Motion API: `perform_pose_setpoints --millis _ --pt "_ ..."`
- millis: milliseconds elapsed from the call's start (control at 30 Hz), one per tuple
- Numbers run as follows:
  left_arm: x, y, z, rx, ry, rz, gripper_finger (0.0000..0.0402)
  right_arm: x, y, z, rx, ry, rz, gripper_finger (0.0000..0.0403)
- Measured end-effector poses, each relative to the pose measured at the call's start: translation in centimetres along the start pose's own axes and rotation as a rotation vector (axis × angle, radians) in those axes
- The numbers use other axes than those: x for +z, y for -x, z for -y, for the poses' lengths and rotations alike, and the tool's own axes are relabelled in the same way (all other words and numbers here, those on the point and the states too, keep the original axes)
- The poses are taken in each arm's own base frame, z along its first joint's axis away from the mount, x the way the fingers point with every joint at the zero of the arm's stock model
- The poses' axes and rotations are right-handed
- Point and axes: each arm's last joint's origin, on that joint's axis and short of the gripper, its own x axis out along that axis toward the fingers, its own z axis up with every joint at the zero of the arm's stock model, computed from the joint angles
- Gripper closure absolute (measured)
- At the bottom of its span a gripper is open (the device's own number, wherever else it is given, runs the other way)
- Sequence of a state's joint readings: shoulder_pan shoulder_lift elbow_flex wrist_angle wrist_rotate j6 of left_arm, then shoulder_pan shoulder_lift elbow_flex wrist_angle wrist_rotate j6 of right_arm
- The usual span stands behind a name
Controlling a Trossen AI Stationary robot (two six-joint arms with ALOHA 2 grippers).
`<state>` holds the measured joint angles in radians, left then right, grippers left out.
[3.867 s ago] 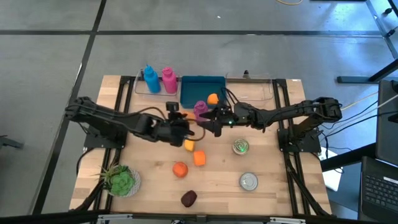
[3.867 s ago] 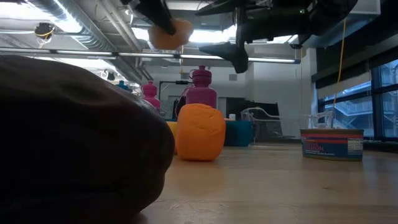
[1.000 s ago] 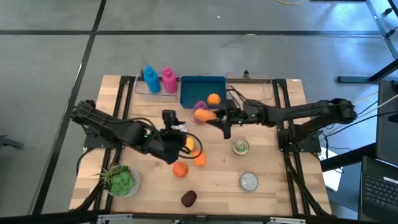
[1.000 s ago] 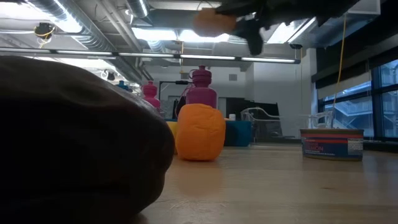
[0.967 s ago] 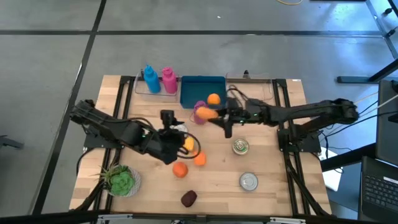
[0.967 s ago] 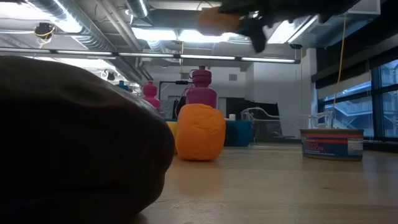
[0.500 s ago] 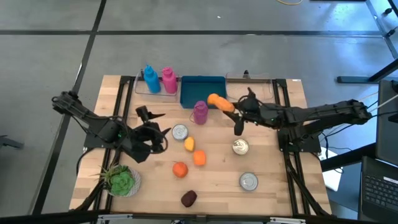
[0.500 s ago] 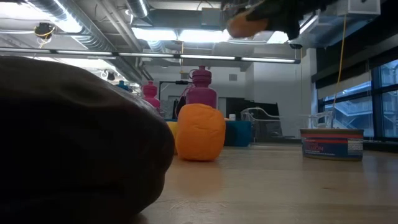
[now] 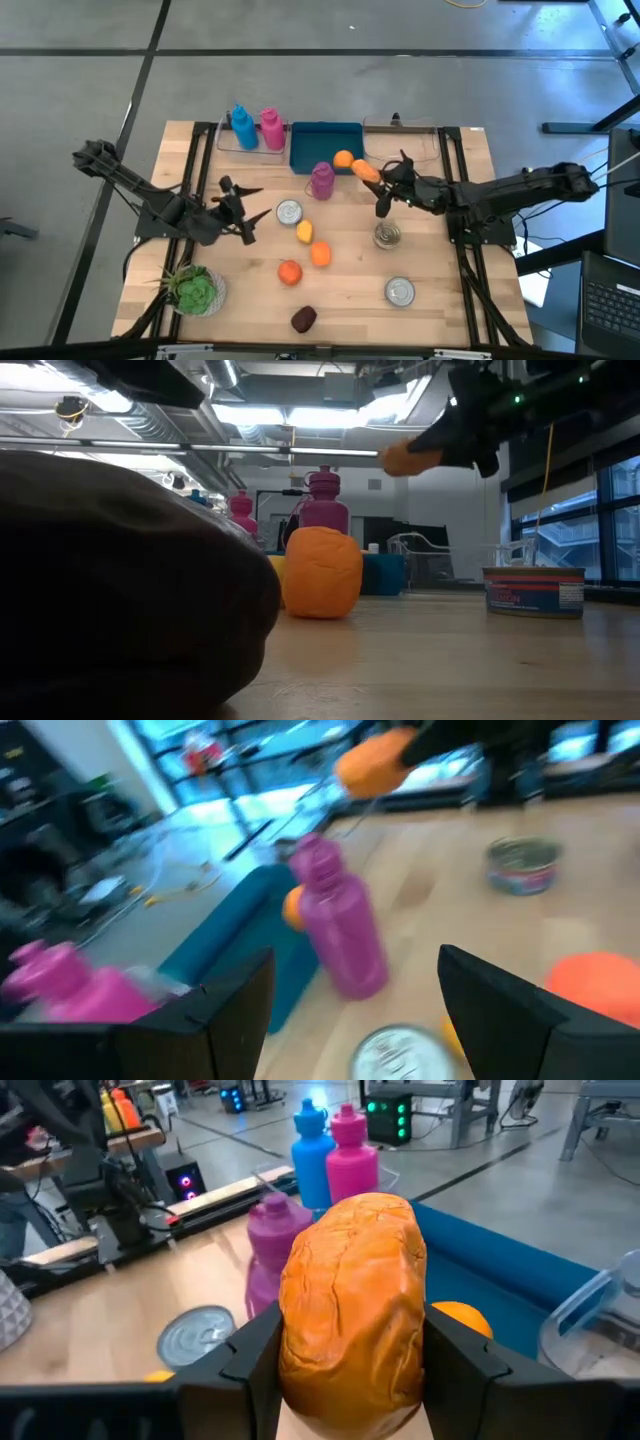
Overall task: Pick & Place Food Item
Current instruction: Put the left mango into the blue bin
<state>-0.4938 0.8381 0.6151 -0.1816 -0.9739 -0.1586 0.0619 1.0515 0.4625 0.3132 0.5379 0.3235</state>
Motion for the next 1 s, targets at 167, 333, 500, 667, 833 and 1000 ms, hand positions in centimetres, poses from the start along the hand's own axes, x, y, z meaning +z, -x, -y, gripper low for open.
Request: perform_pose_setpoints --millis 167,333,500,667,833,1000 --pt "-0.6 0.1 -0.5 -0.133 0.032 0.114 0.0137 0.1 -0.7 1.3 0.066 0.028 -0.030 0.0230" --pt "-1.4 -0.2 -1.5 -0.219 0.071 0.171 0.0137 1.2 -1.5 3.2 0.119 0.028 0.000 0.0230" --pt "-2.4 -0.9 -2.5 -0.210 0.080 0.161 0.0137 2.1 -2.2 5.4 0.172 -0.001 0.014 0.0230" --pt "-3.4 -2.0 -3.8 -0.198 0.083 0.139 0.0137 2.9 -2.5 7.4 0.212 -0.021 0.045 0.0230" --pt "-3.4 -3.0 -5.1 -0.230 0.088 0.139 0.0137 4.0 -2.5 9.6 0.234 -0.032 0.092 0.0230" --pt "-3.5 -3.7 -6.4 -0.279 0.097 0.142 0.0137 6.1 -2.7 11.7 0.208 -0.033 0.128 0.0230"
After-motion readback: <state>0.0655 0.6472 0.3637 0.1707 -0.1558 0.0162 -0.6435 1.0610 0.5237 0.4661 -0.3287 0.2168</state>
